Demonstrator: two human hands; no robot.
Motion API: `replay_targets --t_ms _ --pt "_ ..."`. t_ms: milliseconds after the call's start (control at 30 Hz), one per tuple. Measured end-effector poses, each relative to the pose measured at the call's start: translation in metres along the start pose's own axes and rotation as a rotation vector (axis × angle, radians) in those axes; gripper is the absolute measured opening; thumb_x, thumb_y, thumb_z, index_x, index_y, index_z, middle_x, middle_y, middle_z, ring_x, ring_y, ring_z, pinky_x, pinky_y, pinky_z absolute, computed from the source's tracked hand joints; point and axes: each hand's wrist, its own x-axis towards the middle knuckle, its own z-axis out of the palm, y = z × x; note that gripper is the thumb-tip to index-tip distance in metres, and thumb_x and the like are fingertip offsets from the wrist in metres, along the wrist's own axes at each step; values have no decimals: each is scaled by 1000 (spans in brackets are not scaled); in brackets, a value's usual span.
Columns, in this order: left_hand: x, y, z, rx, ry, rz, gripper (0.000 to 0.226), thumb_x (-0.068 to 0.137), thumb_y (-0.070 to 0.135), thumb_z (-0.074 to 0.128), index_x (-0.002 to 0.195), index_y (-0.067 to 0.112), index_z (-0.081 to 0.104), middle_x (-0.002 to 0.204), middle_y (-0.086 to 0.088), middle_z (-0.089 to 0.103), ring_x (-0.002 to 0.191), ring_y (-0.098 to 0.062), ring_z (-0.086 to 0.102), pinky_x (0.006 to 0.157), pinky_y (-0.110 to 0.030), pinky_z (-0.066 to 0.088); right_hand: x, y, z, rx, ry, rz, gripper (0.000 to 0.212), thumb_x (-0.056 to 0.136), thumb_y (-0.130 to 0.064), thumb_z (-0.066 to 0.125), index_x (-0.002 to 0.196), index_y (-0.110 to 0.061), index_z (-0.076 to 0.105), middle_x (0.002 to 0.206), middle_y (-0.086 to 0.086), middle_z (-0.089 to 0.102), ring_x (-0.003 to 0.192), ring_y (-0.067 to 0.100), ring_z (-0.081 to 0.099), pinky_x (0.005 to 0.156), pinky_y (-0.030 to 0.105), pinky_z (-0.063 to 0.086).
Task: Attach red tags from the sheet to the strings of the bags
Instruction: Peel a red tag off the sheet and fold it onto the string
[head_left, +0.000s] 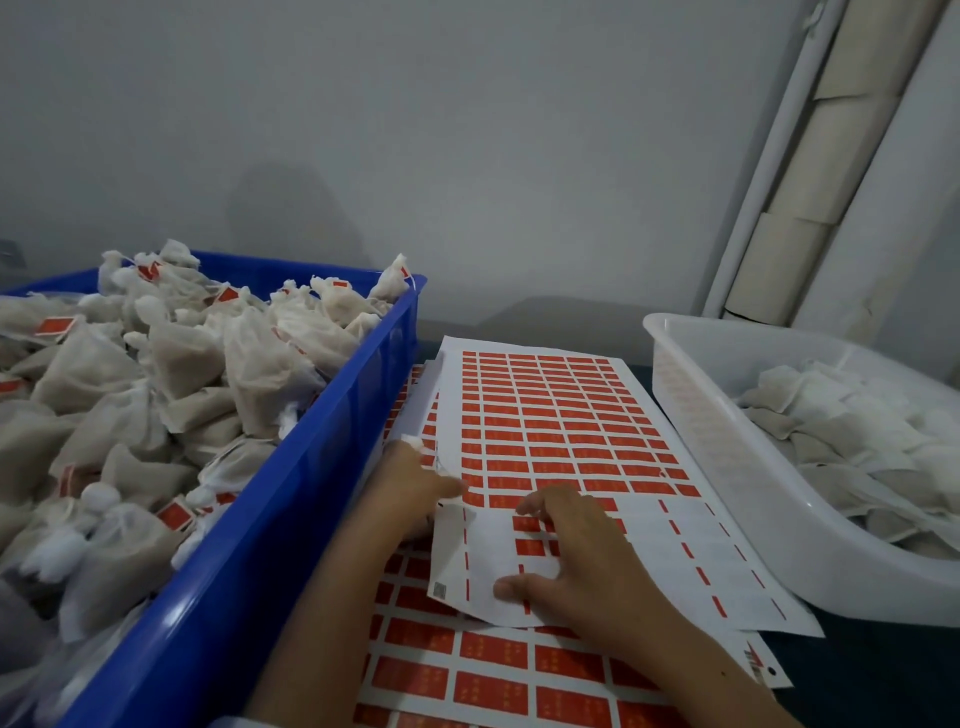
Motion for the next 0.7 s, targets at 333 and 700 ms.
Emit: replay_targets --t_ms 333,700 --pt "2 4 -3 -239 -76 -192 34 80 10 68 93 25 41 92 -7 62 79 -26 68 71 -44 58 0 3 6 82 81 25 65 65 -67 65 114 -52 24 114 -35 26 108 -5 32 104 28 28" --pt "-4 7 3 -231 6 -137 29 83 15 66 105 19 49 81 1 56 67 -13 56 51 -26 44 -5 4 5 51 329 45 20 79 -50 61 80 -39 45 80 -29 48 67 -6 54 64 0 34"
